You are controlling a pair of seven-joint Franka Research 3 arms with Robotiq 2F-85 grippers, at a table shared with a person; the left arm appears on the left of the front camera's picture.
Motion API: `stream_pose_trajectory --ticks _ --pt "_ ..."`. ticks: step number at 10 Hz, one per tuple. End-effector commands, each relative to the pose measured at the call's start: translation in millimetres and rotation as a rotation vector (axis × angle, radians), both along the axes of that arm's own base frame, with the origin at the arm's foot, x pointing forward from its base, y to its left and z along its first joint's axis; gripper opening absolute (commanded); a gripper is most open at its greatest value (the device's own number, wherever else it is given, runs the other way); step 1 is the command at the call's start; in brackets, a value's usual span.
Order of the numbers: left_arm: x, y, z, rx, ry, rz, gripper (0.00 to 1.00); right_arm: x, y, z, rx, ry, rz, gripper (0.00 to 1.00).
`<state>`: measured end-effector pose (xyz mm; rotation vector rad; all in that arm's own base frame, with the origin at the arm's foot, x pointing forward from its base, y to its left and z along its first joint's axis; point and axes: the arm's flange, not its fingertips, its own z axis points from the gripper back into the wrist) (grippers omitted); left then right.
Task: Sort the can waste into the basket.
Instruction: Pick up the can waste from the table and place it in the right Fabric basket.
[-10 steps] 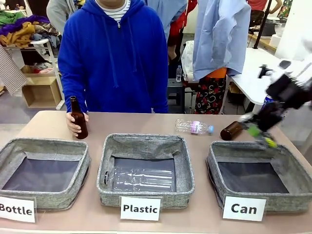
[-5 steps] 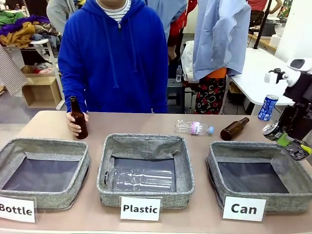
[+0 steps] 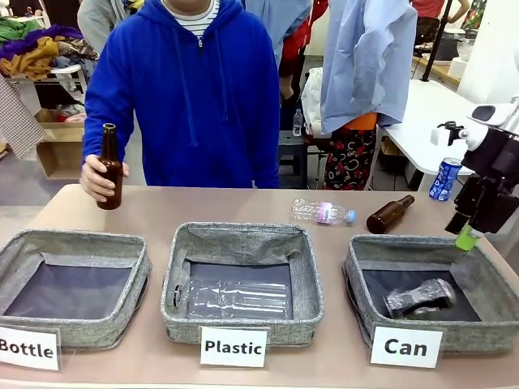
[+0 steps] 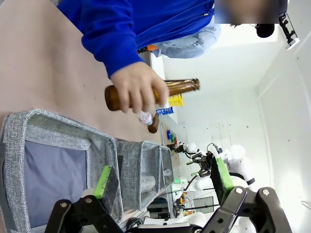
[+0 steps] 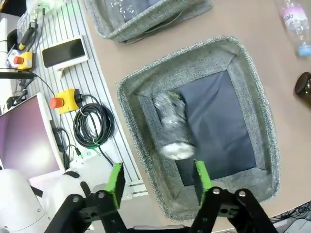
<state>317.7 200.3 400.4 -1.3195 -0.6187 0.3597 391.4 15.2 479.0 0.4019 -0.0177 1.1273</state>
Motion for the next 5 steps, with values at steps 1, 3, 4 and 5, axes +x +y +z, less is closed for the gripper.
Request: stream_pose_trajectory --ticks 1,3,4,5 --pt "0 0 0 0.0 0.0 0.0 1.0 8 -2 -1 -0.018 0.009 -0.021 1.0" --pt "-44 40 73 -0.169 -0.146 0.06 1.0 17 -9 1 0.072 0.037 -0.103 1.0" --pt "-62 63 102 -0.255 -0.197 0.069 1.0 20 -11 3 0.177 0.085 -0.173 1.0" --pt "-80 90 126 -0.335 -0.226 0.079 1.0 20 -18 8 0.363 0.194 -0.232 1.0"
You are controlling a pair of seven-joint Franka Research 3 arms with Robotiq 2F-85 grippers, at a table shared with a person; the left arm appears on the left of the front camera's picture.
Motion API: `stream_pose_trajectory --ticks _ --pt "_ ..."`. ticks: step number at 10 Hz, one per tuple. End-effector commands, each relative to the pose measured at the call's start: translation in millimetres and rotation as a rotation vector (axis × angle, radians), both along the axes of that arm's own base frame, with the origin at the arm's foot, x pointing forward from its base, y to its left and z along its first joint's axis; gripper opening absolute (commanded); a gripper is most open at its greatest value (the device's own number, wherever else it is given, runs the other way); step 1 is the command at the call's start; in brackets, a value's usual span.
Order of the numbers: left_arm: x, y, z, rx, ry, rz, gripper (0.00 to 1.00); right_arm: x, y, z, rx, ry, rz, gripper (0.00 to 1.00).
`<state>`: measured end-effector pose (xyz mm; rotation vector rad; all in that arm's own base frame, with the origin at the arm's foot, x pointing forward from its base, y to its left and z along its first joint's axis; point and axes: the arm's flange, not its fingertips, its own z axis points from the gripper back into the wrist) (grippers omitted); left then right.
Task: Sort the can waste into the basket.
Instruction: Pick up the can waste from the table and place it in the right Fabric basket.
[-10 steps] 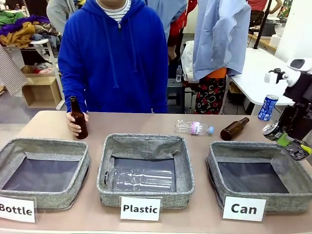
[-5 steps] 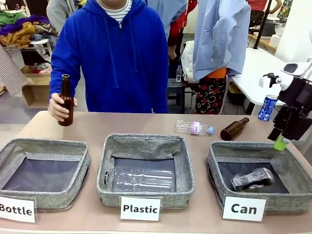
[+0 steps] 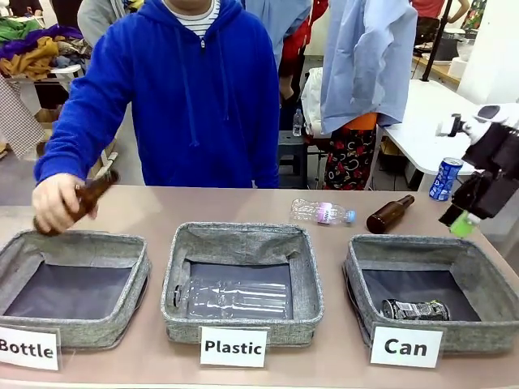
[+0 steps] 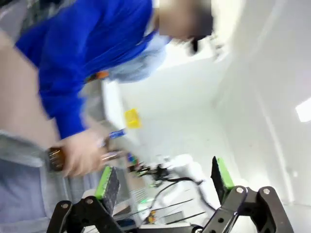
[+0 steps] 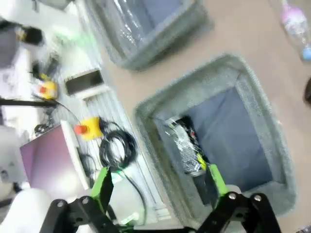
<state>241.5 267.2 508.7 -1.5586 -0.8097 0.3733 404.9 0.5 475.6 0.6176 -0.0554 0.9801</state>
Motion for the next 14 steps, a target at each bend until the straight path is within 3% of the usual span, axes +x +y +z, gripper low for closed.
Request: stream_pose_trajectory --ticks 1,3,4,6,7,8,14 --pt "-20 44 30 -0.153 -0.062 0.012 1.0 7 -12 17 0.368 0.137 -0.229 1.0" --pt "-32 76 42 -0.219 -0.12 0.028 1.0 15 -28 21 0.809 0.32 -0.442 1.0" --pt "-33 84 43 -0.229 -0.13 0.049 1.0 23 -39 18 0.973 0.406 -0.685 1.0" --pt "-35 85 37 -0.242 -0.123 0.056 1.0 26 -63 8 1.154 0.544 -0.756 1.0" --pt "-33 81 38 -0.239 -0.126 0.044 1.0 29 -69 3 1.172 0.531 -0.814 1.0" --pt "-30 77 38 -0.232 -0.119 0.042 1.0 21 -62 4 0.76 0.425 -0.433 1.0" --pt "-26 60 31 -0.216 -0.086 -0.002 1.0 21 -62 4 0.76 0.425 -0.433 1.0"
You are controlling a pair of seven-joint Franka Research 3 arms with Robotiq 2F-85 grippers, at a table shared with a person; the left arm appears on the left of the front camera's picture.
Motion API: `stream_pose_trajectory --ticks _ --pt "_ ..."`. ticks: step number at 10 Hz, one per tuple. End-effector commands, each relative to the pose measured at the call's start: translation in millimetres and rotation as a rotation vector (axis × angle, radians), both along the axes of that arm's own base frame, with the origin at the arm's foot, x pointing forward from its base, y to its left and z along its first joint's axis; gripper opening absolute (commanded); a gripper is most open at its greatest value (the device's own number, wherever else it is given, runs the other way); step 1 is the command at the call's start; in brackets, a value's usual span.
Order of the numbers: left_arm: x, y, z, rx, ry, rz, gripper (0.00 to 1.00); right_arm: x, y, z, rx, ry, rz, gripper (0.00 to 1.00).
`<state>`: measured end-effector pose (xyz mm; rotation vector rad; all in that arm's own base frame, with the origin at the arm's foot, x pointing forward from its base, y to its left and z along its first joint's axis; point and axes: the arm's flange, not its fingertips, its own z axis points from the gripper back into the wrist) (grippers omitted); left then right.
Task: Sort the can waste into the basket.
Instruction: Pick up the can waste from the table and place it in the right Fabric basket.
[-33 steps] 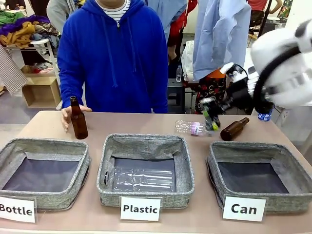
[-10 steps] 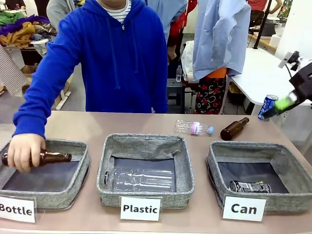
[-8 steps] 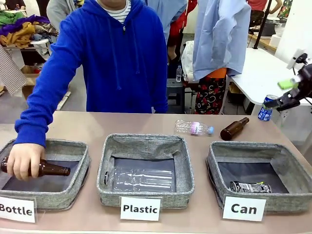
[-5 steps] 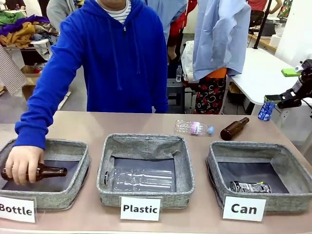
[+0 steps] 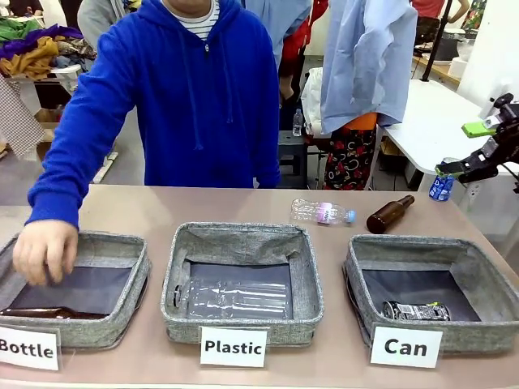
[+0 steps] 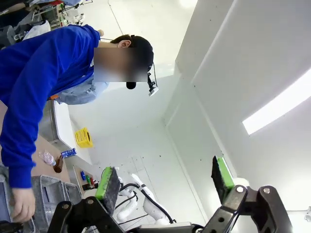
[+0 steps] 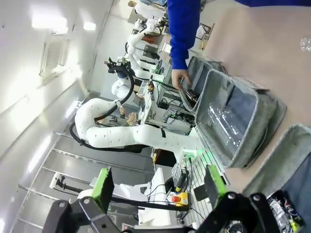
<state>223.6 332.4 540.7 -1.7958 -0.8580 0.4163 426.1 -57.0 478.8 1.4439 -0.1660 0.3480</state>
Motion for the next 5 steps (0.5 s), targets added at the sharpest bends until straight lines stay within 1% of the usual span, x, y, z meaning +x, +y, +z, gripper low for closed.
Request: stream_pose_trajectory --ticks 1,2,4,5 --pt "-9 -5 0 0.021 0.001 -0.003 1.0 0 -4 1 -0.007 -0.021 0.002 1.0" --pt "-11 -7 3 0.029 0.004 0.002 1.0 0 -4 1 -0.007 -0.021 0.002 1.0" --pt "-6 -16 2 0.05 0.013 -0.023 1.0 0 -4 1 -0.007 -0.021 0.002 1.0" --pt "3 -30 1 0.078 0.025 -0.071 1.0 0 -4 1 -0.007 -0.021 0.002 1.0"
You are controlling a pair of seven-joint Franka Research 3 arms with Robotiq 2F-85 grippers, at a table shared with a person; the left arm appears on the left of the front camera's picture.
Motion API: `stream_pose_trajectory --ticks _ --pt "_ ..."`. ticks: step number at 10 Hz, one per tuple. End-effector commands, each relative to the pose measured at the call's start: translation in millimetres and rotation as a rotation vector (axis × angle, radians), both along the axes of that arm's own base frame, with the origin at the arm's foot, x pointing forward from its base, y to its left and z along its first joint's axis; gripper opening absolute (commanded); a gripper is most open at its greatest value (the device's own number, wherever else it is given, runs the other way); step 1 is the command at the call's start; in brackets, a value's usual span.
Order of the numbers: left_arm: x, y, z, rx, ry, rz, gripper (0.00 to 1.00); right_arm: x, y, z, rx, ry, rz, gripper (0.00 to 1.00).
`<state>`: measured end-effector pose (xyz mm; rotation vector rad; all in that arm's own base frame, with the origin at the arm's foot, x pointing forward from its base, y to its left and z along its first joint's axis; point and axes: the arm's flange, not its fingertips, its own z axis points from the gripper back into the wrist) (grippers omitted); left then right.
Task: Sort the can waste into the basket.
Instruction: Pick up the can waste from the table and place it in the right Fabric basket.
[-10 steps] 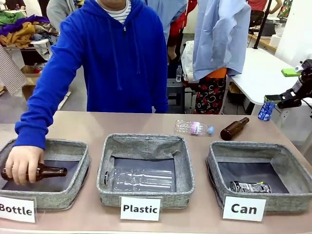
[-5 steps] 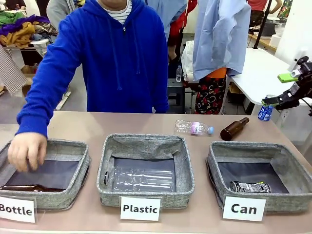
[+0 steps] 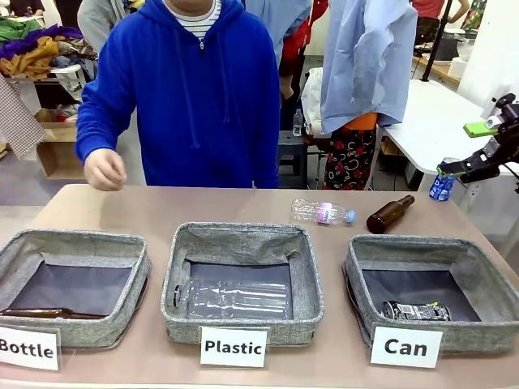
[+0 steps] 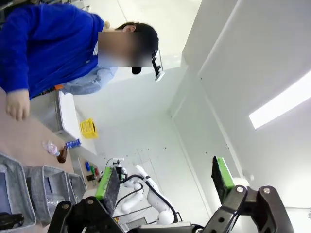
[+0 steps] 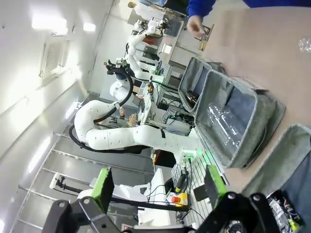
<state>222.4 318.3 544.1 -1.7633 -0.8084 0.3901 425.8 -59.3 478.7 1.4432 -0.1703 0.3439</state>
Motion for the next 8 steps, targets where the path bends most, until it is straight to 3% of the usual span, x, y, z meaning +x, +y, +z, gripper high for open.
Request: stream_pose_trajectory --ticks 1,2,3,4,5,6,8 --pt "20 -38 -5 0.08 0.031 -0.111 1.0 0 -2 1 -0.007 -0.02 0.008 1.0" --pt "37 -67 -9 0.129 0.06 -0.199 1.0 0 0 0 0.0 0.0 0.0 1.0" --pt "52 -100 -14 0.178 0.083 -0.296 1.0 -5 -32 10 -0.044 -0.292 -0.1 1.0" --pt "63 -131 -24 0.231 0.107 -0.378 1.0 -5 -70 11 -0.155 -0.519 -0.267 1.0" --pt "71 -157 -33 0.27 0.12 -0.461 1.0 -7 -100 3 -0.247 -0.673 -0.351 1.0" --pt "72 -178 -46 0.31 0.139 -0.534 1.0 -9 -130 -11 -0.402 -0.78 -0.449 1.0" --pt "71 -219 -82 0.397 0.212 -0.67 1.0 -21 -185 -45 -0.655 -0.857 -0.615 1.0"
